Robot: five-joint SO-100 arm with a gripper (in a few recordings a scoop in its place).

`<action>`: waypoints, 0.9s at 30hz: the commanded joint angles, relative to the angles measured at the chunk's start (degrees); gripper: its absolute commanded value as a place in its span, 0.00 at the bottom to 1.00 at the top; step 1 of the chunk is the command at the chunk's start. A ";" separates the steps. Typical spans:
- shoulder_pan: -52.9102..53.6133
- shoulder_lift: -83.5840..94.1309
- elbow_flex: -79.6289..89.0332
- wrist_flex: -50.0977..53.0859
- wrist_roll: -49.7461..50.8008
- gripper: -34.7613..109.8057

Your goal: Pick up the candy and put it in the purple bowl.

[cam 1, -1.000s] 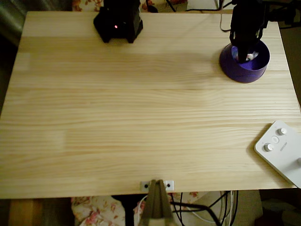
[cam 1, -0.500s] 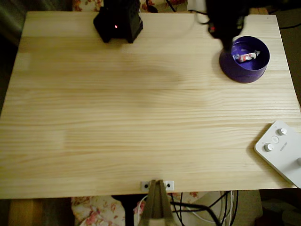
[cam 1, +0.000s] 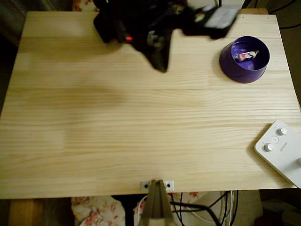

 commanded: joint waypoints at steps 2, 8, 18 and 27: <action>13.10 10.37 4.48 -3.87 -2.72 0.24; 31.03 18.54 16.00 -12.74 5.36 0.23; 37.71 38.76 31.46 -6.94 18.54 0.23; 36.21 46.93 39.29 -4.57 25.05 0.23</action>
